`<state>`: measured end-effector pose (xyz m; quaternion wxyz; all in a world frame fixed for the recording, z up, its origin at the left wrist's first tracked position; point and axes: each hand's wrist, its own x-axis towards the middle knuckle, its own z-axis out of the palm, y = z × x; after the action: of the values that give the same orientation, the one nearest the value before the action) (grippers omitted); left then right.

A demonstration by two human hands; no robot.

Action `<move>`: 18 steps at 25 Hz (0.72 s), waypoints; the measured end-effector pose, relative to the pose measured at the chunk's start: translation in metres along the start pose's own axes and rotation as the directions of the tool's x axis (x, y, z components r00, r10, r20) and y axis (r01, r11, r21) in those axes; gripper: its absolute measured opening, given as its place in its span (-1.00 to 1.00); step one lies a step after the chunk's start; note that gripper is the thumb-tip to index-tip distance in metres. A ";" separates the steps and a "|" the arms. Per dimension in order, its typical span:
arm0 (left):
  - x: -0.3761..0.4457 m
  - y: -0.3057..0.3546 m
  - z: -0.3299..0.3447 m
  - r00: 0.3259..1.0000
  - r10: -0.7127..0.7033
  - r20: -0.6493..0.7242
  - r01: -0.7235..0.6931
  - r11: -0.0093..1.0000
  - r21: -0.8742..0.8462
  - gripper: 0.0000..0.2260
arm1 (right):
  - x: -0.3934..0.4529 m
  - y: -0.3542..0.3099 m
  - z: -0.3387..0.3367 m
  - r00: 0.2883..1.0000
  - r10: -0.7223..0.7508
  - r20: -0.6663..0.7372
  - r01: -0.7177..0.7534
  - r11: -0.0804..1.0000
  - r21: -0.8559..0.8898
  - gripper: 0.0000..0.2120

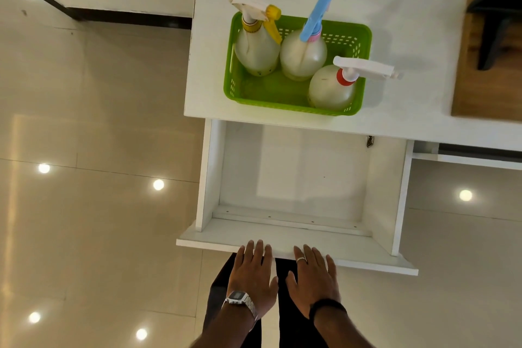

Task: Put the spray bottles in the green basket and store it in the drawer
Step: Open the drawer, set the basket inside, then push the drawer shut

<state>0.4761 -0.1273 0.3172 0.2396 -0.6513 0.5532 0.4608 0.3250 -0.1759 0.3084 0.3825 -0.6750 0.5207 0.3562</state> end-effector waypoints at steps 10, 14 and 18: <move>-0.007 -0.005 0.024 0.995 0.006 0.102 -0.006 1.000 -0.004 -0.34 | -0.012 -0.003 0.006 0.996 0.024 0.084 -0.027 0.999 0.036 -0.39; -0.003 -0.005 0.012 0.991 0.015 0.137 -0.011 1.000 -0.029 -0.38 | -0.006 -0.004 0.003 0.994 0.033 0.106 -0.035 0.999 0.020 -0.42; 0.020 -0.025 -0.034 0.995 0.028 0.092 -0.027 1.000 -0.017 -0.47 | 0.012 0.002 -0.023 0.999 0.018 0.051 -0.018 1.000 -0.003 -0.44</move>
<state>0.5106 -0.1586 0.3102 0.2533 -0.6237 0.5469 0.4978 0.3273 -0.2018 0.3076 0.3916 -0.6615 0.5163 0.3775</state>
